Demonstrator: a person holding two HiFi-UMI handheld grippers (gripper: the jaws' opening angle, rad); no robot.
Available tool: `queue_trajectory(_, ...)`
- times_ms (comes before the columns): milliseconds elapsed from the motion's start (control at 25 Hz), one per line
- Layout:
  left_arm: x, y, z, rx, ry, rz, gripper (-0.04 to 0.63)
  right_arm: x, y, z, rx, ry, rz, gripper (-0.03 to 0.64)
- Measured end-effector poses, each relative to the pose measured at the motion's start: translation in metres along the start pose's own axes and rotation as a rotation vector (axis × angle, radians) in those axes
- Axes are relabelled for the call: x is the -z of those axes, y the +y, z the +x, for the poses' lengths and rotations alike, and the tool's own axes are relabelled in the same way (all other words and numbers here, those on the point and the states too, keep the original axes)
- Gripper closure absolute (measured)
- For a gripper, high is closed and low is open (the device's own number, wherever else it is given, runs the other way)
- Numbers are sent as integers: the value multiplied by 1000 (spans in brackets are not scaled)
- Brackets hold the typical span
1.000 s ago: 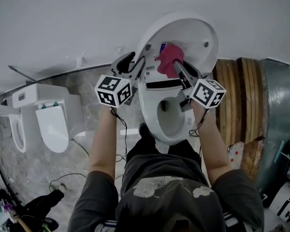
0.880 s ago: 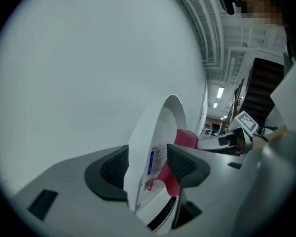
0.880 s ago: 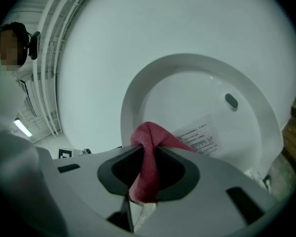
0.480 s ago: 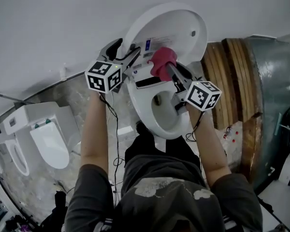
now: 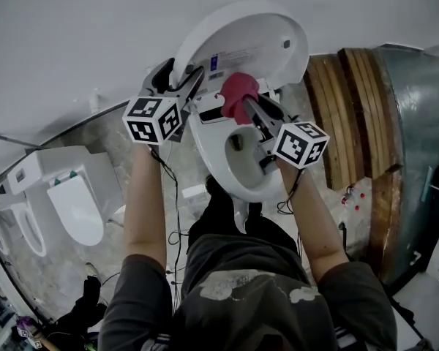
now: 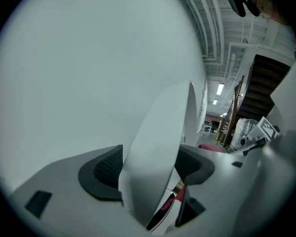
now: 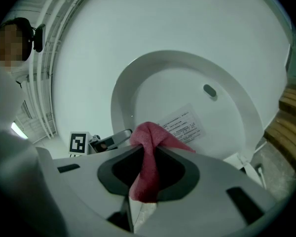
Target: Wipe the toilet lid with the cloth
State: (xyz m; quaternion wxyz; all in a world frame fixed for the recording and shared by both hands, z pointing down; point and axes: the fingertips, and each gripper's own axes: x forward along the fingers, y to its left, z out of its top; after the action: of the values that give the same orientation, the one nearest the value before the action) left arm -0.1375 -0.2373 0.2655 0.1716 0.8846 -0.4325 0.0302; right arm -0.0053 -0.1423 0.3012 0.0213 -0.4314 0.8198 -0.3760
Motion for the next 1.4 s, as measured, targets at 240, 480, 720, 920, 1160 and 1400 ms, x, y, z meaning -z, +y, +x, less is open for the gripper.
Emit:
queue_trajectory(240,12,11,-17,-115,-65,-88,275,19,-18,-4,-1,34,43,549)
queue_trajectory(480,37,-60,-58,-168,-78,-13,275,48,-30,-77,-17,39,49,549)
queue_trajectory(720,63,-89,-84,-202,-95,66,275,66,-41,-114,-13,47,29,549)
queue_trajectory(920,85,-107,-106,-269,-90,82,275,80,-51,-150,1,59,8,549)
queue_trajectory(1160,122,-136,-131,-331,-76,100,275,102,-59,-187,5,91,-31,549)
queue_trajectory(1400,144,-165,-163,-357,-143,-17,275,116,-78,-219,28,101,-32,549)
